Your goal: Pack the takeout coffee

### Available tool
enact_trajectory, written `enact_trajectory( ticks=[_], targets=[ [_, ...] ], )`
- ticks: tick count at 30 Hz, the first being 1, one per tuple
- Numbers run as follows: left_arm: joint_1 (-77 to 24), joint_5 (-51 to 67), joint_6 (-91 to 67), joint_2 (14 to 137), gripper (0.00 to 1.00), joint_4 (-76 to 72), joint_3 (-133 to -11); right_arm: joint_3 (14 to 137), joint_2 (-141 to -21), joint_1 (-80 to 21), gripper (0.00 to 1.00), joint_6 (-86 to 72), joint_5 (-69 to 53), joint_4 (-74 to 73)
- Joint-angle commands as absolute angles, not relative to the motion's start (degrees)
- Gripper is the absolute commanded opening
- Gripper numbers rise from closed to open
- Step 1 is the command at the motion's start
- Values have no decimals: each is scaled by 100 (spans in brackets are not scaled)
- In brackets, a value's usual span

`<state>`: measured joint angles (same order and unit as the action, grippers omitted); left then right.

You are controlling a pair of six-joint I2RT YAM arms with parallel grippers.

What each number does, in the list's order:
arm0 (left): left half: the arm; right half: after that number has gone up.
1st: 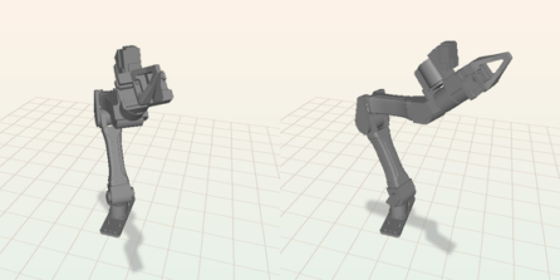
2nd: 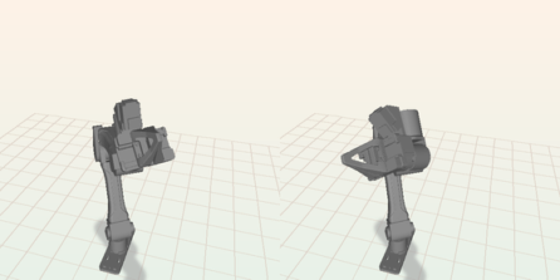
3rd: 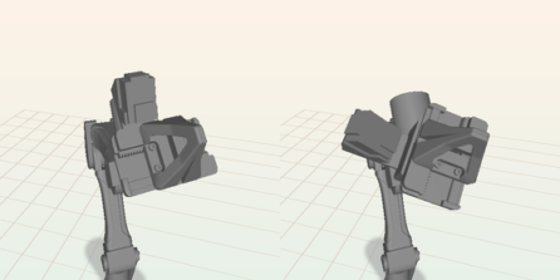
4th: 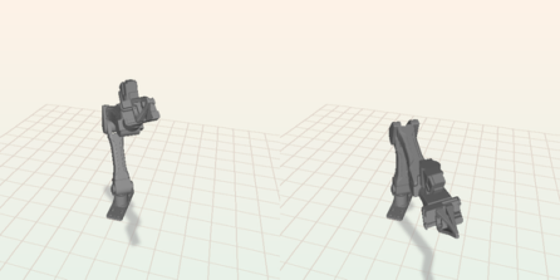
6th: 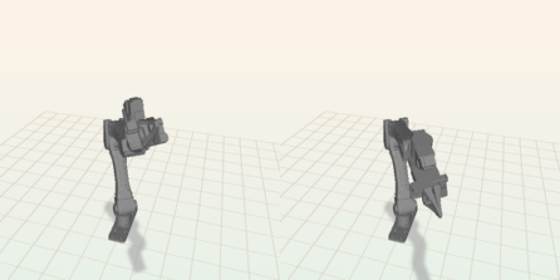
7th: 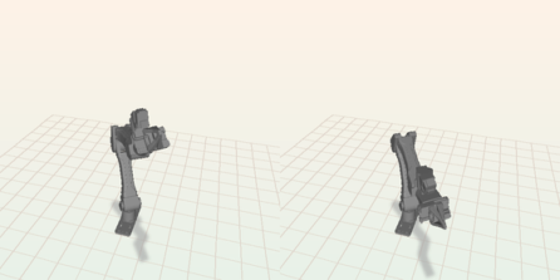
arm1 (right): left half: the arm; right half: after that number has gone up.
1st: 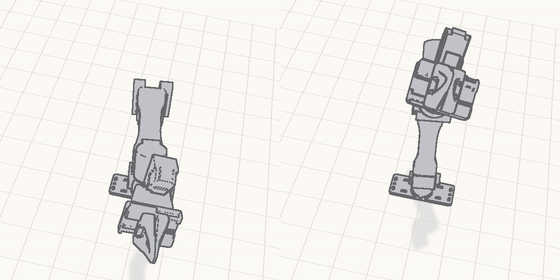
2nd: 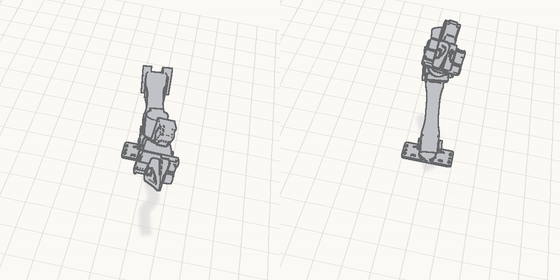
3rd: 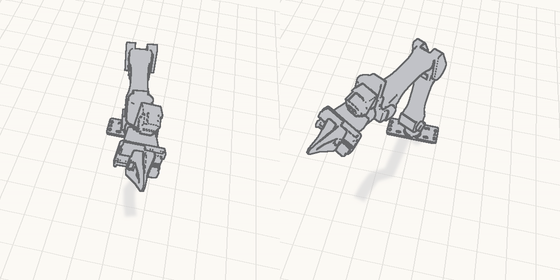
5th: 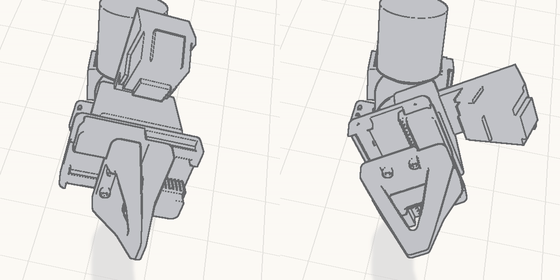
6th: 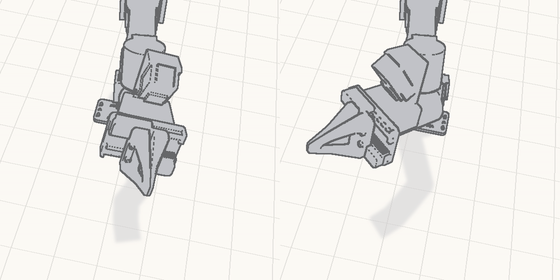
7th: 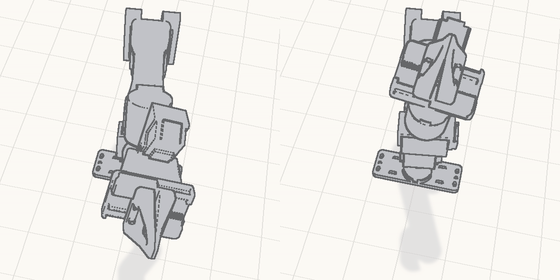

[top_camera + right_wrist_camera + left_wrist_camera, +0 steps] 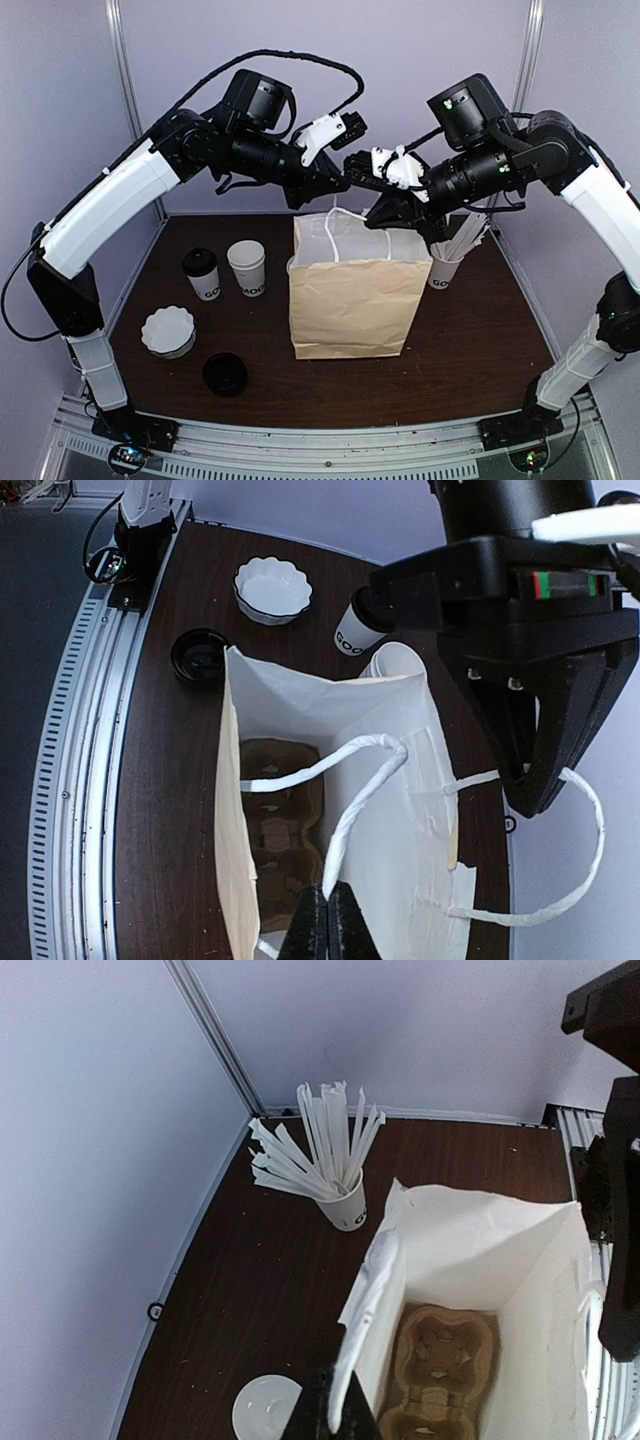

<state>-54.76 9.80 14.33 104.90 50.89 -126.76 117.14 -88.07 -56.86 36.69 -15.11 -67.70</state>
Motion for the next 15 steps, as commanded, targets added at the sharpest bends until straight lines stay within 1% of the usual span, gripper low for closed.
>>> enact_trajectory(
  ticks=[1,2,3,4,5,6,7,8,10,12,15],
  targets=[
    [-5484,910,1396,10413,2,4803,-12624,11511,-8500,-5682,1,3724,-1274,-6518],
    [-5484,870,1413,10415,25,4807,-12615,11529,-8510,-5686,8,3733,-1244,-6537],
    [-5484,746,1394,10422,49,4797,-12613,11575,-8509,-5680,22,3716,-1226,-6558],
    [-5484,579,1356,10424,67,4784,-12619,11647,-8511,-5657,36,3673,-1227,-6593],
    [-5484,413,1325,10424,78,4773,-12633,11747,-8513,-5621,49,3621,-1250,-6618],
    [-5480,277,1325,10410,85,4778,-12657,11865,-8505,-5565,58,3568,-1294,-6645],
    [-5484,190,1341,10384,88,4783,-12664,11974,-8500,-5511,64,3519,-1345,-6677],
    [-5484,136,1349,10342,90,4788,-12665,12079,-8491,-5451,67,3483,-1407,-6710],
    [-5480,90,1382,10252,93,4789,-12629,12207,-8469,-5342,68,3443,-1569,-6810],
    [-5480,-57,1412,10126,93,4788,-12527,12172,-8409,-5269,68,3401,-1633,-6805],
    [-5465,-449,1324,9825,93,4694,-12201,11722,-8217,-5156,68,3332,-1595,-6611]
  ],
)
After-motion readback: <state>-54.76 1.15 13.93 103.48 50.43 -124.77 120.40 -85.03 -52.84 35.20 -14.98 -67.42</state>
